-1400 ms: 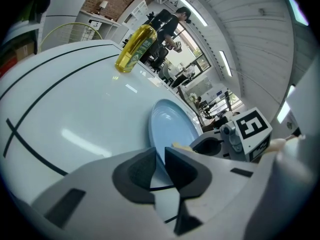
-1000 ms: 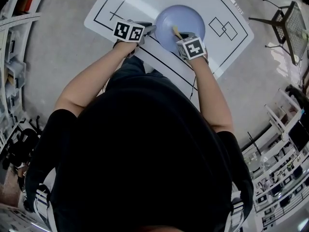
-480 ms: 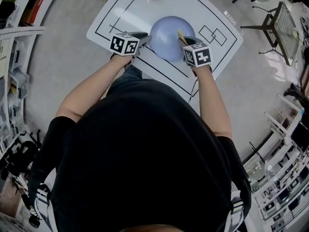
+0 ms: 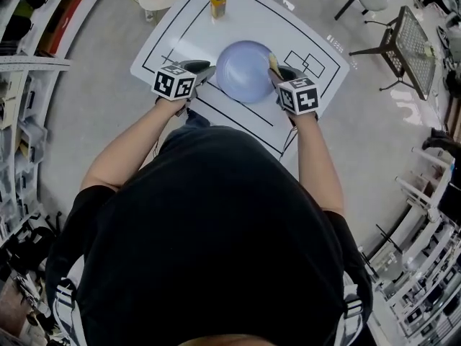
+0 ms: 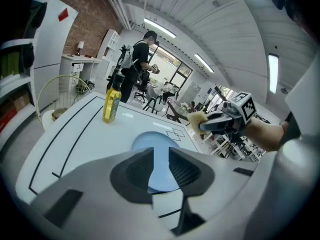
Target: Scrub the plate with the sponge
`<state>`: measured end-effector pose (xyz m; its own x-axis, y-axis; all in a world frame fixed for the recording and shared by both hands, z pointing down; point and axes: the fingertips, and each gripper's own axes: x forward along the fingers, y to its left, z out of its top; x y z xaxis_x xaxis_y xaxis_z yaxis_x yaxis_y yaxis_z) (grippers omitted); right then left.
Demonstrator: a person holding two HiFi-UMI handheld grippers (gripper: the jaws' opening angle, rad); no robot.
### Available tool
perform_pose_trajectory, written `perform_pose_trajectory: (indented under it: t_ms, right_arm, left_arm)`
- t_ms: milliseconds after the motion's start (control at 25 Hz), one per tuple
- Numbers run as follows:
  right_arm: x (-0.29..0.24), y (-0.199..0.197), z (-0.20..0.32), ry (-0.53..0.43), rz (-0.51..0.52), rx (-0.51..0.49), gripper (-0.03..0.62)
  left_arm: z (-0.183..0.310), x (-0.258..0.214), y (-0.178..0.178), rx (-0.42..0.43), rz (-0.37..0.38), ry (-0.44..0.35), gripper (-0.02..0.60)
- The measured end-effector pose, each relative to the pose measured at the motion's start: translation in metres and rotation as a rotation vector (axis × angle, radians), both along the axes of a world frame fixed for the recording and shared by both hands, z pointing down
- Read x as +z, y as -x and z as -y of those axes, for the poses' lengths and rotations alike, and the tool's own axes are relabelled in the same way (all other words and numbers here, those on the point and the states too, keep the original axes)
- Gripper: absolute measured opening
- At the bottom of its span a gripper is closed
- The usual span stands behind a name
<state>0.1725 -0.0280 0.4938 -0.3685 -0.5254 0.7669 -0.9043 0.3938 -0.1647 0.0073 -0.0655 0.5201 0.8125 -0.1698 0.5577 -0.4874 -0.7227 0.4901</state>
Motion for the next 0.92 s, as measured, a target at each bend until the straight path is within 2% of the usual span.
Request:
perform_pose_trajectory:
  t_ms: [200, 280, 560, 920]
  right_arm:
    - [-0.029, -0.017, -0.004, -0.073, 0.015, 0.037, 0.037]
    - [-0.039, -0.020, -0.006, -0.110, 0.025, 0.050, 0.037]
    - [-0.068, -0.030, -0.018, -0.210, 0.048, 0.096, 0.037]
    - [-0.091, -0.048, -0.040, -0.281, 0.062, 0.159, 0.037]
  left_arm:
    - [0.007, -0.044, -0.004, -0.024, -0.034, -0.149, 0.073]
    - [0.006, -0.055, -0.005, -0.025, -0.045, -0.182, 0.071]
    - [-0.001, -0.075, -0.004, -0.017, -0.041, -0.246, 0.066]
    - [-0.013, -0.096, 0.000, -0.050, -0.061, -0.275, 0.063]
